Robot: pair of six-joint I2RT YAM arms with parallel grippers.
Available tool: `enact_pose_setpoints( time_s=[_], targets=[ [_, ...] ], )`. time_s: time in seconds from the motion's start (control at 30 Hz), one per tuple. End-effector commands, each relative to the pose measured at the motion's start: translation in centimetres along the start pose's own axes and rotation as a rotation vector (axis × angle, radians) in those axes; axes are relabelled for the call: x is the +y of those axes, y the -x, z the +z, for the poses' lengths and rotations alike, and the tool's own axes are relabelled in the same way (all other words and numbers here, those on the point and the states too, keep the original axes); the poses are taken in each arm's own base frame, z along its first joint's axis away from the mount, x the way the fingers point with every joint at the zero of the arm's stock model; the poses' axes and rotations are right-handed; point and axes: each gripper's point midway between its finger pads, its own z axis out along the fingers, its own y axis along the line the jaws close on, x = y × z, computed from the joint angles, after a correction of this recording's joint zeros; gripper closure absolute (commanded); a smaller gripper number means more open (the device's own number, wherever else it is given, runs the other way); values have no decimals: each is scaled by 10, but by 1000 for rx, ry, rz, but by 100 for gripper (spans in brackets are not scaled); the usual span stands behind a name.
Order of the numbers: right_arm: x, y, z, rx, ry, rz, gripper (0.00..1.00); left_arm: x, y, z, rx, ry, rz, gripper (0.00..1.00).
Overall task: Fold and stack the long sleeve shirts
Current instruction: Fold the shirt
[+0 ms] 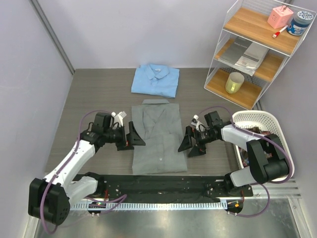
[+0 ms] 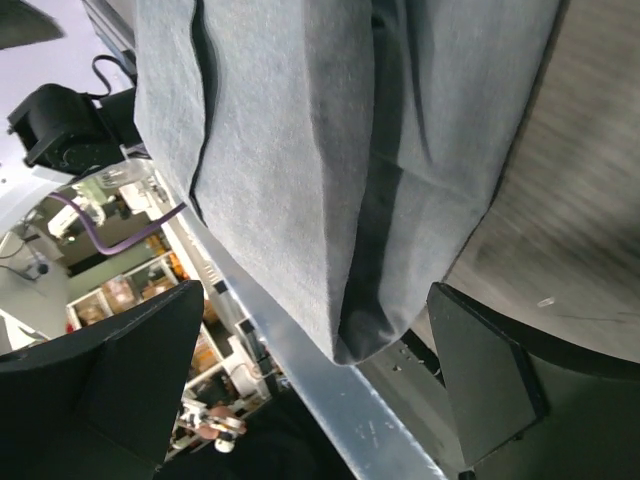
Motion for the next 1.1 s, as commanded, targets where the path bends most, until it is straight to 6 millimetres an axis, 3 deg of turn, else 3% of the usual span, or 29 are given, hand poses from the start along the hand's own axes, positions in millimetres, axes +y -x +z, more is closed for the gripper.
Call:
enact_pose_setpoints(
  time_s=[0.0, 0.13, 0.43, 0.47, 0.63, 0.8, 0.9, 1.0, 1.07],
  targets=[
    [22, 3, -3, -57, 111, 11, 0, 18, -15, -1, 19, 59, -162, 0],
    [24, 0, 3, -38, 135, 42, 0, 37, -25, 3, 62, 157, -274, 0],
    [35, -2, 17, -13, 188, 24, 9, 45, -43, 23, 128, 82, -400, 7],
    [37, -1, 18, -13, 200, 12, 11, 40, -34, 27, 100, 32, -373, 7],
    [34, 5, 30, 20, 215, 40, 18, 23, -32, 40, 93, -84, -330, 13],
    [39, 14, 37, 28, 243, 12, 31, -7, -17, 52, 51, -208, -215, 19],
    [39, 16, 41, 18, 243, 11, 32, -2, -15, 61, 35, -193, -202, 20],
    [39, 22, 44, 6, 243, -2, 33, 16, -16, 69, 24, -128, -223, 19],
    [34, 25, 48, 0, 221, -19, 42, 23, -18, 72, 33, -87, -241, 20]
  ],
)
